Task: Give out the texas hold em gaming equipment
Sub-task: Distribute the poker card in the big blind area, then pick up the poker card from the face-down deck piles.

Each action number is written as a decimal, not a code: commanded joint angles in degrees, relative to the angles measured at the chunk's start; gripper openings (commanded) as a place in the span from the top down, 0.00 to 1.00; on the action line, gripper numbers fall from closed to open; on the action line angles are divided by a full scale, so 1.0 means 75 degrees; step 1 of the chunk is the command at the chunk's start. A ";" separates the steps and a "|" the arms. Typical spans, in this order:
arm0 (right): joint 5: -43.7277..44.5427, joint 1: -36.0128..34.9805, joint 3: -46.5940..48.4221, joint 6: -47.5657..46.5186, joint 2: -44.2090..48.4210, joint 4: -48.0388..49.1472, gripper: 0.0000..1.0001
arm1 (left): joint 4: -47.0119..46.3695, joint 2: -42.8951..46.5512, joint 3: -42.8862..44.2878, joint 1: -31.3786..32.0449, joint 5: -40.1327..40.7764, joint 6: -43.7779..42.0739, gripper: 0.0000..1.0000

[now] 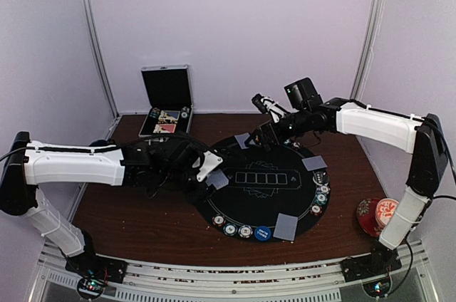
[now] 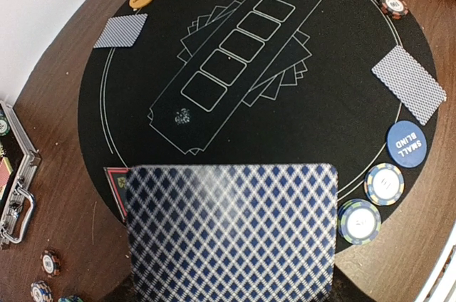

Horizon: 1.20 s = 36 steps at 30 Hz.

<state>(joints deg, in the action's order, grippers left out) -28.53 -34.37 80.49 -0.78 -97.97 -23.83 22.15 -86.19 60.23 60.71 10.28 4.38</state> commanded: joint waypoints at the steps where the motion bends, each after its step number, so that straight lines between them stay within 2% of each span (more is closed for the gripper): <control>1: -0.2696 -0.0379 -0.0306 -0.0134 0.0350 0.0881 0.00 | -0.0481 0.0305 -0.0078 -0.0011 0.0091 -0.0090 0.37; 8: -0.3427 -0.0707 -0.0357 0.0501 -0.0359 0.1366 0.00 | -0.0502 0.0341 -0.0064 -0.0008 0.0060 -0.0104 0.37; 17: -0.3318 -0.1009 -0.0523 0.1488 -0.0651 0.2232 0.03 | -0.0537 0.0430 -0.0092 -0.0008 -0.0011 -0.0109 0.37; 24: -0.3395 -0.1184 -0.0336 0.1903 -0.1201 0.2293 0.09 | -0.0559 0.0439 -0.0091 -0.0008 -0.0058 -0.0126 0.37; 36: -0.3711 -0.1493 -0.0067 0.2392 -0.1776 0.2367 0.13 | -0.0555 0.0395 -0.0088 -0.0008 -0.0173 -0.0139 0.37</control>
<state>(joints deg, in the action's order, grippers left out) -55.13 -44.49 78.00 15.29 -110.59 -7.88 21.08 -84.62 59.37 60.71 9.82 3.92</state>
